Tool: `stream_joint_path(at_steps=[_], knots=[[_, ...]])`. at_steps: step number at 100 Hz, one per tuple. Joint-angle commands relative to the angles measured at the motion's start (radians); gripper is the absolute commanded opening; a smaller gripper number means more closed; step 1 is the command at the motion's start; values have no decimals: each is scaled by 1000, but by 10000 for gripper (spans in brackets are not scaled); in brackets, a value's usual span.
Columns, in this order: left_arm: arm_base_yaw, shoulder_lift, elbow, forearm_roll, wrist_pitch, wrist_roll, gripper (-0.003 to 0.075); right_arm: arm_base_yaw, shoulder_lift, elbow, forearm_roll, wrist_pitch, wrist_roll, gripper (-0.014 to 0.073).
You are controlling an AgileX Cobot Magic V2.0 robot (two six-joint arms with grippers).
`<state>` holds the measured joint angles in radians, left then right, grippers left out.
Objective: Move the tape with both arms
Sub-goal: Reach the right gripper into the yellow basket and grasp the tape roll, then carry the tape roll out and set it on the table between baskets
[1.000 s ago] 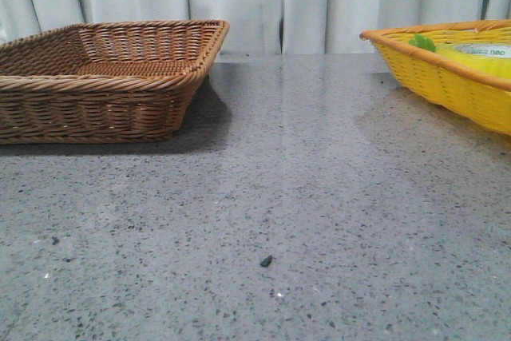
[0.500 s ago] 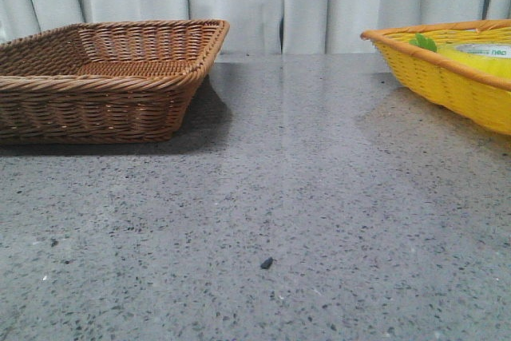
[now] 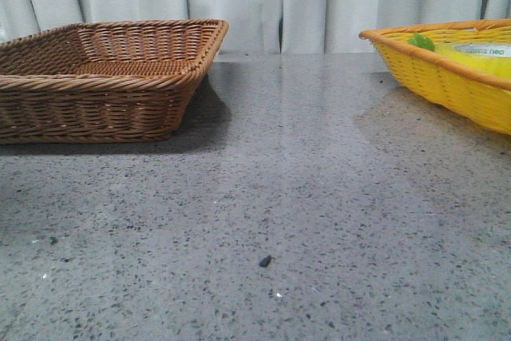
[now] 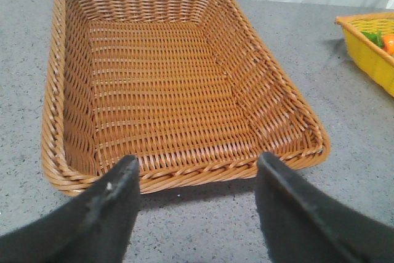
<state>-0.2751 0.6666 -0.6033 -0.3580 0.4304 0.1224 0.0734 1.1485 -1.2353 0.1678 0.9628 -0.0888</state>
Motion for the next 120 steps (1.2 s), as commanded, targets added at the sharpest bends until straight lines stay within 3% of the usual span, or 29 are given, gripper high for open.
stream_joint_path(at_steps=[1, 41, 53, 61, 65, 95, 120], knots=[[-3, 5, -38, -13, -63, 4, 385, -6, 95, -105, -21, -1, -11, 416], [-3, 5, -38, -24, -59, 4, 384, -8, 479, -202, -67, -103, -6, 380], [-3, 5, -38, -24, -59, 4, 384, -8, 499, -202, -75, -108, 12, 200], [-3, 5, -38, -24, -59, 4, 384, -8, 499, -202, -75, -125, 12, -15], [-3, 5, -38, -24, -59, 4, 384, -8, 494, -203, -75, -135, 12, -72], [-3, 5, -38, -24, -63, 4, 384, 62, 355, -378, -18, -186, 12, -46], [-3, 5, -38, -50, -67, 4, 384, 314, 382, -431, 40, -225, 12, -46]])
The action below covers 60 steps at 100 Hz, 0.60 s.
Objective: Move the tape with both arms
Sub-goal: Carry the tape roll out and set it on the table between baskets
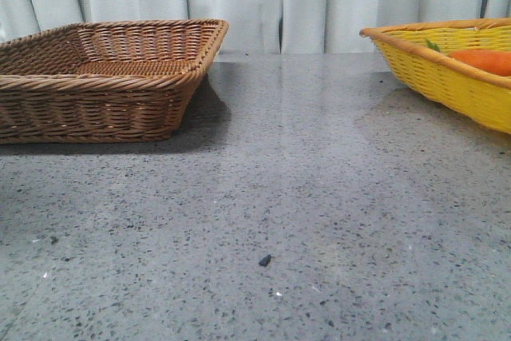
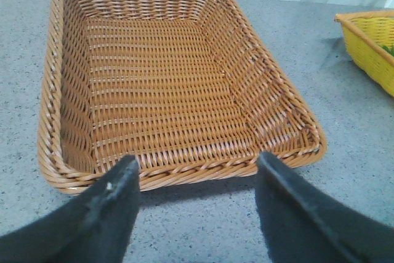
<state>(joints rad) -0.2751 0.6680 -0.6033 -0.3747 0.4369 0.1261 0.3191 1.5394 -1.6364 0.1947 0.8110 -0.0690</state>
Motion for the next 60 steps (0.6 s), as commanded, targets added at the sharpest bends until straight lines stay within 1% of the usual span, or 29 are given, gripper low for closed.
stream_joint_path(at_steps=[1, 11, 23, 28, 32, 34, 35, 38, 40, 41, 49, 52, 55, 60], knots=[[-3, 3, -38, -34, -73, 0, 384, 82, -1, -30, 8, -73, -8, -46], [-3, 3, -38, -34, -73, 0, 384, 141, 64, -30, -31, -73, -6, -46], [-3, 3, -38, -34, -52, 0, 384, 142, 142, -30, -56, -61, 46, -41], [-3, 3, -38, -34, -36, 0, 384, 133, 166, -30, -58, -42, 56, -15], [-5, 3, -40, -34, -21, 0, 384, 133, 182, -30, -58, -15, 56, 32], [-10, 3, -43, -34, -11, 0, 384, 133, 189, -30, -58, 0, 56, 78], [-11, 3, -44, -34, -8, 0, 384, 133, 189, -30, -58, 5, 56, 78], [-17, 3, -47, -34, 3, 4, 384, 133, 192, -30, -58, 22, 56, 146], [-24, 3, -53, -34, 9, 6, 384, 133, 192, -30, -58, 34, 56, 177], [-26, 3, -54, -34, 11, 9, 384, 133, 192, -30, -56, 37, 56, 208], [-61, 8, -85, -34, 15, 61, 384, 133, 167, -32, -24, 58, 56, 384], [-76, 11, -99, -34, 13, 80, 384, 133, 151, -32, -20, 58, 54, 426], [-95, 22, -119, -34, 8, 98, 384, 133, 132, -32, -18, 58, 54, 450], [-117, 43, -149, -34, 4, 109, 384, 133, 85, -32, -18, 73, 54, 444]])
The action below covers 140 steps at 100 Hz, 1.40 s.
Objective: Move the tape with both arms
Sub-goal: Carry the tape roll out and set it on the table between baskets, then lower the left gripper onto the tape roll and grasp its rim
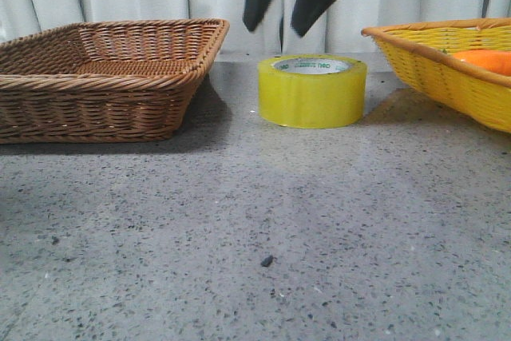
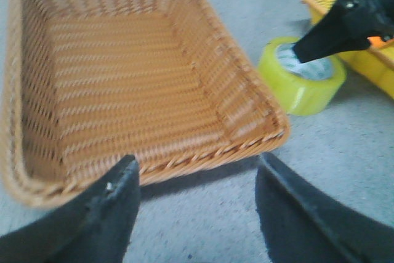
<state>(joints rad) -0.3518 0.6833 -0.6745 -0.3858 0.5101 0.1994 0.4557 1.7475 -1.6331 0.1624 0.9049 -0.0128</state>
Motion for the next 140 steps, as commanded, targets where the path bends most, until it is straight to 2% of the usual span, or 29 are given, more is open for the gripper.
stream_joint_path(at_steps=[1, 10, 14, 15, 26, 38, 52, 67, 72, 84, 96, 106, 126, 140], knots=[[-48, 32, -88, -23, -69, 35, 384, -4, -131, -35, 15, -18, -2, 442], [-93, 100, -166, -23, -70, 35, 384, -4, -248, -35, 3, 35, -6, 334], [-115, 134, -206, -23, -70, 35, 384, -4, -321, -33, -6, 58, -6, 230], [-119, 134, -213, -23, -70, 35, 384, -4, -321, -33, -6, 61, -6, 230], [-182, 254, -319, -23, -71, 35, 384, -4, -504, -7, -6, 75, -46, -74], [-272, 397, -451, -23, -70, 35, 384, -4, -709, 62, -26, 54, -48, -67], [-360, 580, -603, -23, -41, 35, 384, -4, -954, 176, -125, 30, -30, -67], [-396, 797, -803, -32, 98, 35, 384, -4, -1174, 281, -373, 22, 184, -67], [-398, 864, -869, -34, 140, 35, 384, -4, -1230, 299, -419, 29, 226, -67], [-398, 1008, -1013, -34, 221, 35, 387, -4, -1335, 313, -440, 45, 259, -66], [-398, 1126, -1125, -30, 304, 35, 390, -4, -1374, 314, -445, 134, 275, -66], [-398, 1194, -1182, -30, 315, 35, 392, -4, -1379, 314, -453, 222, 294, -66], [-398, 1275, -1191, 80, 288, 31, 392, -4, -1379, 314, -453, 278, 294, -67], [-385, 1311, -1191, 75, 280, 28, 391, -4, -1379, 314, -453, 287, 294, -67]])
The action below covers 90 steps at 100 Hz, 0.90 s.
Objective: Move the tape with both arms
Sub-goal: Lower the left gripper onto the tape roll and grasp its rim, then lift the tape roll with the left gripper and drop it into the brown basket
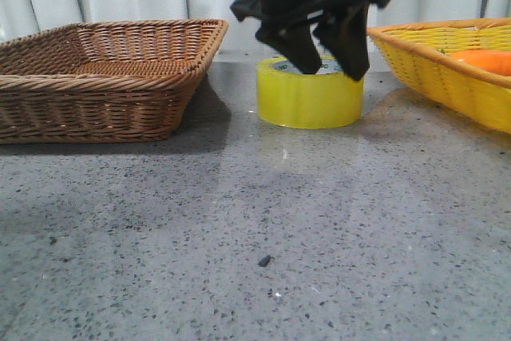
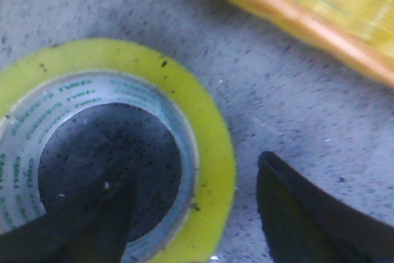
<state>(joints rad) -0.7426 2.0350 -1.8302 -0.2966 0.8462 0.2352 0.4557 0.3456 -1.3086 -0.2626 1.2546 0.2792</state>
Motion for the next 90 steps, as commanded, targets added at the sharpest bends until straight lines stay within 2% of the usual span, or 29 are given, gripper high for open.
stream_joint_path(at_steps=[1, 14, 19, 22, 23, 24, 31, 55, 69, 79, 90], knots=[[6, -41, -35, -14, -58, -8, 391, -4, 23, -11, -28, -63, 2, -67], [6, -20, -35, -14, -88, -8, 377, -4, 23, -9, -30, -67, 2, -67], [6, -20, -35, -12, -97, -8, 321, -4, 26, -9, -30, -73, 2, -67], [6, -20, -35, -12, -102, -8, 259, -4, 28, -9, -32, -75, 2, -67], [6, -20, -35, -12, -104, -8, 200, -4, 30, -9, -32, -77, 2, -67], [6, -22, -35, -12, -104, -8, 200, -4, 30, -9, -32, -78, 2, -67], [6, -31, -44, -12, -116, -5, -25, -4, 37, -7, -34, -95, 2, -67], [6, -143, -203, -9, -146, 9, -21, -4, 63, -7, -38, -163, 2, -67], [25, -244, -271, 151, -93, 23, -21, -4, 86, -7, -40, -186, 2, -67], [62, -279, -271, 340, 10, 22, -21, -4, 107, 1, -40, -201, 2, -67], [135, -266, -254, 426, 181, 22, -21, -4, 116, 38, -36, -224, 2, -67]])
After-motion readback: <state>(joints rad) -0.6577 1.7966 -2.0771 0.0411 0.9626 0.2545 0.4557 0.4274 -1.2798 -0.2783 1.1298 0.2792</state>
